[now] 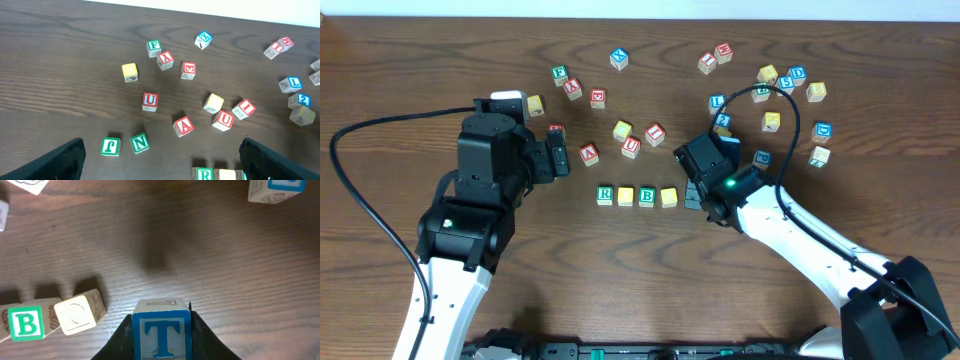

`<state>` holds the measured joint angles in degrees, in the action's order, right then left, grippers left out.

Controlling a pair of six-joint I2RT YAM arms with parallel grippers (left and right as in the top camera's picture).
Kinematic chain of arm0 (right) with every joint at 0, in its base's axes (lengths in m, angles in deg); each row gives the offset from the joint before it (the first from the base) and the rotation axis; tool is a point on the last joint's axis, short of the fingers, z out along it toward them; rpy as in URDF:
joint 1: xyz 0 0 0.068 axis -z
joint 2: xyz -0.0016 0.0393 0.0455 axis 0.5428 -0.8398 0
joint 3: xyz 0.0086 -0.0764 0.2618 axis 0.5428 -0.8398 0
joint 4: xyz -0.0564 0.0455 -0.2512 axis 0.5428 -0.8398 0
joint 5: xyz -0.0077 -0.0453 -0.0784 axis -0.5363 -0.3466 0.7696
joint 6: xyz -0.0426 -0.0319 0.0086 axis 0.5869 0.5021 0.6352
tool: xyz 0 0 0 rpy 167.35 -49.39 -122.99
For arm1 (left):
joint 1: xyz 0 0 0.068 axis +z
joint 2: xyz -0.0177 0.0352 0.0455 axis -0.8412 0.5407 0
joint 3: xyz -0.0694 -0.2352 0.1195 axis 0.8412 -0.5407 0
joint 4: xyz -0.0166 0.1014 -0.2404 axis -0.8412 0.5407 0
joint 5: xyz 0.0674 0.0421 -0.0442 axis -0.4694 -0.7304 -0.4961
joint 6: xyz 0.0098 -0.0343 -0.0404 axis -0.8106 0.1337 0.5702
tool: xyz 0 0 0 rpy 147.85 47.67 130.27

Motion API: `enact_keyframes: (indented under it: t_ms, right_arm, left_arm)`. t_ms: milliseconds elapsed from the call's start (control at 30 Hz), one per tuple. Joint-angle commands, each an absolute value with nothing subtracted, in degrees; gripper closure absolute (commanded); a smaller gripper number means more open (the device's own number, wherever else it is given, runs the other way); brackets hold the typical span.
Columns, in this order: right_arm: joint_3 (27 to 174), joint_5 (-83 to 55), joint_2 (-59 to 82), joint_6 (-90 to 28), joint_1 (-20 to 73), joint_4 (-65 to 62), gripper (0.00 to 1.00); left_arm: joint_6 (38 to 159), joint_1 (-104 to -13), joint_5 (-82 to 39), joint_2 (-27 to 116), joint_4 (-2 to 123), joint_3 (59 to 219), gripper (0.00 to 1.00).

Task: Spell out ROBOT
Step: 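Lift the T block and carry it toward the letter row, then lower the blue T block onto the table right of the yellow O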

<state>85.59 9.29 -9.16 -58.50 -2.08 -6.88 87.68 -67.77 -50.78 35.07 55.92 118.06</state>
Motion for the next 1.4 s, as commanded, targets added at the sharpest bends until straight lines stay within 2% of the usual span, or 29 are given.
enact_keyframes:
  t_ms: [0, 333, 833, 1367]
  right_arm:
    - [84.7, 10.0, -8.3, -60.3, -3.3, -6.2, 0.99]
    - [84.6, 9.9, -14.0, -60.3, -6.9, -2.2, 0.99]
    - [84.6, 10.7, -16.7, -60.3, -6.9, -0.2, 0.99]
    - [84.6, 13.2, -18.9, -56.8, -6.9, 2.3, 0.95]
  left_arm:
    - [87.5, -67.6, -51.1, 34.8, 55.9, 118.2, 0.04]
    - [87.5, -67.6, -51.1, 34.8, 55.9, 118.2, 0.04]
    - [87.5, -67.6, -51.1, 34.8, 55.9, 118.2, 0.04]
    - [87.5, -67.6, -51.1, 34.8, 55.9, 118.2, 0.04]
